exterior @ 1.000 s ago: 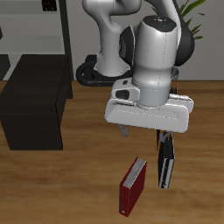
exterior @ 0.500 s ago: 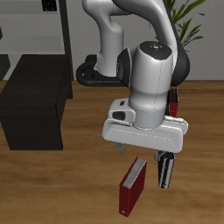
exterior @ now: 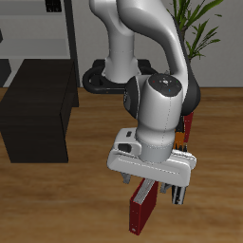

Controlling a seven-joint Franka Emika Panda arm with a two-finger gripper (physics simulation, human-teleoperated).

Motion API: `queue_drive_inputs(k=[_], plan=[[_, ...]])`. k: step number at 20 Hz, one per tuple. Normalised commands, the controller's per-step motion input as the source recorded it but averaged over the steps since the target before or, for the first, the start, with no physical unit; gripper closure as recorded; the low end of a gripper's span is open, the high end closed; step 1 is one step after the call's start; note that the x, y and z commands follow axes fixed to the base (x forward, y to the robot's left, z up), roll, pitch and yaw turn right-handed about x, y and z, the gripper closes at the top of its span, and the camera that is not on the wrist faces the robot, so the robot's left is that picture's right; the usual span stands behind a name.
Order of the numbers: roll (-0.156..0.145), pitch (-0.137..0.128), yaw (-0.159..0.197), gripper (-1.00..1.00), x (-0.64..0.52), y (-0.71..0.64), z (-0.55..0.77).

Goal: Place the right red book flat on top of the shelf

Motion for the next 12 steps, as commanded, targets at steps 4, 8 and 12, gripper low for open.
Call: queue_drive_inputs(k=[4, 8, 12], plan=[[-0.016, 0.055, -0.020, -1.00, 0.04, -0.09, -0.33], [0.007, 0.049, -0.009, 1.00, 0.02, -0.09, -0.28], [-0.003, 0.026, -0.014, 1.00, -0.07, -0.06, -0.13]])
